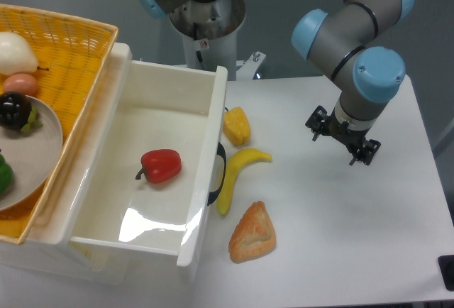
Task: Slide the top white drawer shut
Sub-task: 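Move the gripper toward the front face of the open white drawer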
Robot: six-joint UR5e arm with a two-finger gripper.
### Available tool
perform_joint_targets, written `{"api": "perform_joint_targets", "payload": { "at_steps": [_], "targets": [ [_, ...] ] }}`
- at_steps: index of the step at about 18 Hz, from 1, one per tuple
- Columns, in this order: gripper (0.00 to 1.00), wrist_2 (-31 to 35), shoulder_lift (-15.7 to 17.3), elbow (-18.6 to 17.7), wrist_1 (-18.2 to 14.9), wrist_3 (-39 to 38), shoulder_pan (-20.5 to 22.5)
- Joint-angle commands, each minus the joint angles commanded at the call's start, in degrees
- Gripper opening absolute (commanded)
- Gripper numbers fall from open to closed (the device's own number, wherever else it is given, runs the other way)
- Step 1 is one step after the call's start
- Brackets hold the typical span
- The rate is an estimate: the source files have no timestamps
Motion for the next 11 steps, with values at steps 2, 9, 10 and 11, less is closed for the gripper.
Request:
{"api": "perform_joint_targets", "payload": {
  "at_steps": [2,9,10,11],
  "targets": [
    [1.0,-0.17,0.09,0.0,0.0,0.0,-0.09],
    [1.0,-2.01,-0.09,-3.68,2.18,-0.88,-0.53],
    [1.0,-2.28,0.17,-4.91,3.15,-1.05,-0.44],
    [1.0,-2.29,0.18,-5.27,3.43,-2.01,-0.53]
  ]
}}
